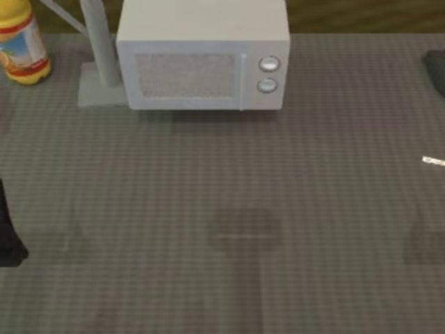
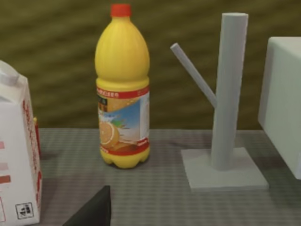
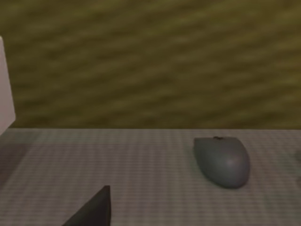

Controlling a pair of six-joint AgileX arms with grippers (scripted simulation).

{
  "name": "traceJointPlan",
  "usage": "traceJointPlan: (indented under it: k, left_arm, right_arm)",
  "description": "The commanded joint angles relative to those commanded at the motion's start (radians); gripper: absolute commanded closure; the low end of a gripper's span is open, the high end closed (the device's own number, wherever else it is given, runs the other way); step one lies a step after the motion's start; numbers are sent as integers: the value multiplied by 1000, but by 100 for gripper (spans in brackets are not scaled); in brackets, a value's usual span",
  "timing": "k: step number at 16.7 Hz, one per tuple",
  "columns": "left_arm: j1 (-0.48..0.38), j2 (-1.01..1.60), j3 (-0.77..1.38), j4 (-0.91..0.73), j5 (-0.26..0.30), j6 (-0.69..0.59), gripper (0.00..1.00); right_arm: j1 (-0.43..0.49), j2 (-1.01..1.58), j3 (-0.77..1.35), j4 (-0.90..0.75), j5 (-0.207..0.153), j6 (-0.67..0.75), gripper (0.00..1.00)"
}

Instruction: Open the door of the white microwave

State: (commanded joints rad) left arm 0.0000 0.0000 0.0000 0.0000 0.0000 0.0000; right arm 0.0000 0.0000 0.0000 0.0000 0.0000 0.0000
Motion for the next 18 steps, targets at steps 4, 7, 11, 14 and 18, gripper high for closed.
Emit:
traceJointPlan:
  k: [4, 7, 11, 14, 18]
  left_arm:
    - [-14, 23, 27, -20, 4, -2, 0]
    - [-53, 130, 146, -111, 3, -11, 0]
    - [-141, 406, 445, -342, -6, -49, 0]
    - [-238, 690, 763, -538, -9, -85, 0]
    - [-358, 1073, 1197, -794, -46, -153, 0]
  right_arm:
    - [0, 0, 0, 0, 0, 0, 0]
    - [0, 0, 0, 0, 0, 0, 0]
    - [0, 0, 0, 0, 0, 0, 0]
    - [0, 0, 0, 0, 0, 0, 0]
    - [0, 0, 0, 0, 0, 0, 0]
